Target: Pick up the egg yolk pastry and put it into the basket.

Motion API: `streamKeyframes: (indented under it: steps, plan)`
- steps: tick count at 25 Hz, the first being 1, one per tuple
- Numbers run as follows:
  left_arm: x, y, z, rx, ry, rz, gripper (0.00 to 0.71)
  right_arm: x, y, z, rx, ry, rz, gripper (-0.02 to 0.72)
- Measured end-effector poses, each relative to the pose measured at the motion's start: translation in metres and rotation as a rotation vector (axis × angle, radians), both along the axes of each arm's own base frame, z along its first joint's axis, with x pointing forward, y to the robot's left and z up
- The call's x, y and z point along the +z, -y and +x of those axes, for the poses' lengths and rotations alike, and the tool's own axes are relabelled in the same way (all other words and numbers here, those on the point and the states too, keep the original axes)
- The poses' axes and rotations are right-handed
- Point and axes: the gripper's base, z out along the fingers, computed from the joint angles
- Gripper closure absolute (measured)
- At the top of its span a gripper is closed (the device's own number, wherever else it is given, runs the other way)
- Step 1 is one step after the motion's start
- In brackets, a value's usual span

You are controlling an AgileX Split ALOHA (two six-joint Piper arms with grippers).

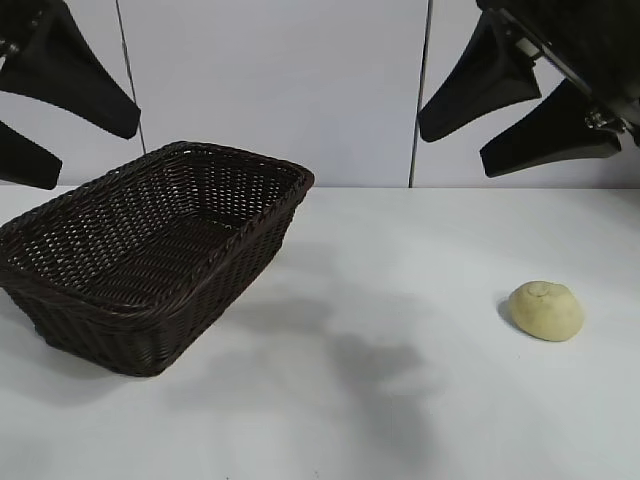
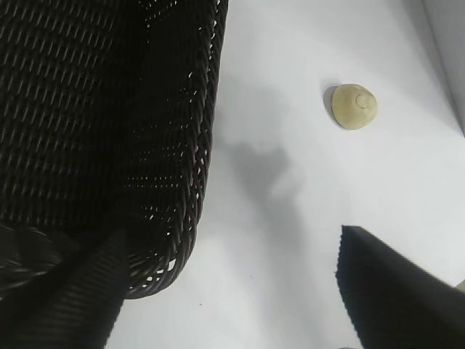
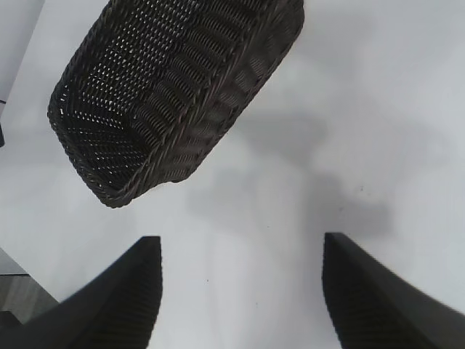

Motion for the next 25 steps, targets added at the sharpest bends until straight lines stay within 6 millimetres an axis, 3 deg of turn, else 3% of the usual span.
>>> streamKeyframes:
  steps: [25]
  plan:
    - [0.0003,-0.0006,0.0013,0.011,0.012,0.003,0.139,-0.0001,0.0002,0.0,0.001,0.001,-0.003,0.239]
